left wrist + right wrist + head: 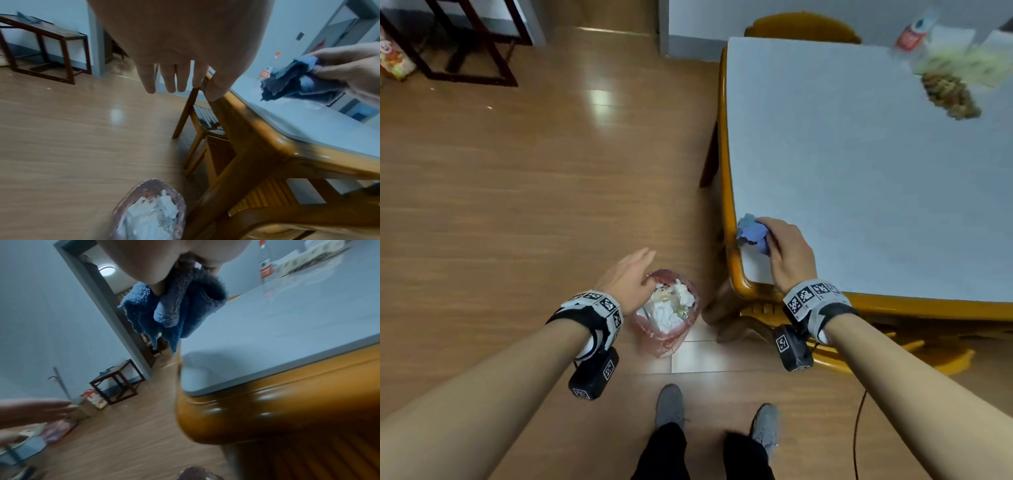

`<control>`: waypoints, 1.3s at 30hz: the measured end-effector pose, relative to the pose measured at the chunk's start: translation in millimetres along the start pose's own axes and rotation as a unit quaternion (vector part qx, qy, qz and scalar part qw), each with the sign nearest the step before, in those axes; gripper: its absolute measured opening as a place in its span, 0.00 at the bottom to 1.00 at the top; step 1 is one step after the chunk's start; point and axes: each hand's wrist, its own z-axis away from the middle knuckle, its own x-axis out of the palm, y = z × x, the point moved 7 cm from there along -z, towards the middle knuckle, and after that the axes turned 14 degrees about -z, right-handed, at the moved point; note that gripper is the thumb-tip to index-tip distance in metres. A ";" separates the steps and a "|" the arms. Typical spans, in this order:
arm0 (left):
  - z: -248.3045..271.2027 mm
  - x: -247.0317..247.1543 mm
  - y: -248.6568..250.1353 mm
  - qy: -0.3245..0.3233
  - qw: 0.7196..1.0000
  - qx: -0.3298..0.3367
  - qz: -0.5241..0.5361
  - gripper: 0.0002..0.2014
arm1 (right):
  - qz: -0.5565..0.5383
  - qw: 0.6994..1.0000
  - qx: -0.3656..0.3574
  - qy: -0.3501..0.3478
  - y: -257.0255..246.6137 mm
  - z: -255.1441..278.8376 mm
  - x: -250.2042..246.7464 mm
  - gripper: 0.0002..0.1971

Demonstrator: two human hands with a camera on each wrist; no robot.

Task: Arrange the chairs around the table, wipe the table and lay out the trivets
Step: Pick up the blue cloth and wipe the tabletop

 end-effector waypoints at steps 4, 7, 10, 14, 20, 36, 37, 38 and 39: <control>-25.2 0.3 54.8 0.008 0.999 0.046 -0.003 0.30 | 0.042 0.996 0.048 -0.057 51.8 13.3 -20.1 0.17; -36.3 8.2 85.3 -0.005 0.998 0.068 -0.010 0.30 | 0.118 0.959 0.081 -0.243 83.5 31.4 2.0 0.27; -43.1 15.2 108.4 -0.010 0.996 0.083 -0.029 0.31 | 0.096 0.977 0.065 -0.176 81.5 31.1 -10.8 0.24; -49.4 17.0 126.0 -0.010 0.995 0.087 -0.042 0.30 | 0.134 0.981 0.126 -0.059 95.2 29.4 -33.2 0.19; -82.1 9.7 162.4 0.040 0.995 0.092 0.019 0.25 | 0.132 0.959 0.245 -0.055 123.6 33.1 -46.5 0.21; -121.5 -45.2 176.6 0.118 0.989 0.069 0.056 0.05 | -0.071 0.988 0.108 -0.089 86.9 -7.1 -73.0 0.10; -115.4 -46.5 174.7 0.110 0.990 0.075 0.046 0.05 | -0.043 0.986 0.114 -0.112 85.8 -4.7 -71.5 0.07; -109.3 -45.5 174.9 0.089 0.991 0.089 0.035 0.05 | -0.031 0.983 0.120 -0.132 84.7 -0.8 -69.9 0.05; -102.6 -41.1 175.5 0.057 0.992 0.112 0.027 0.06 | -0.033 0.980 0.128 -0.152 82.7 5.7 -68.2 0.05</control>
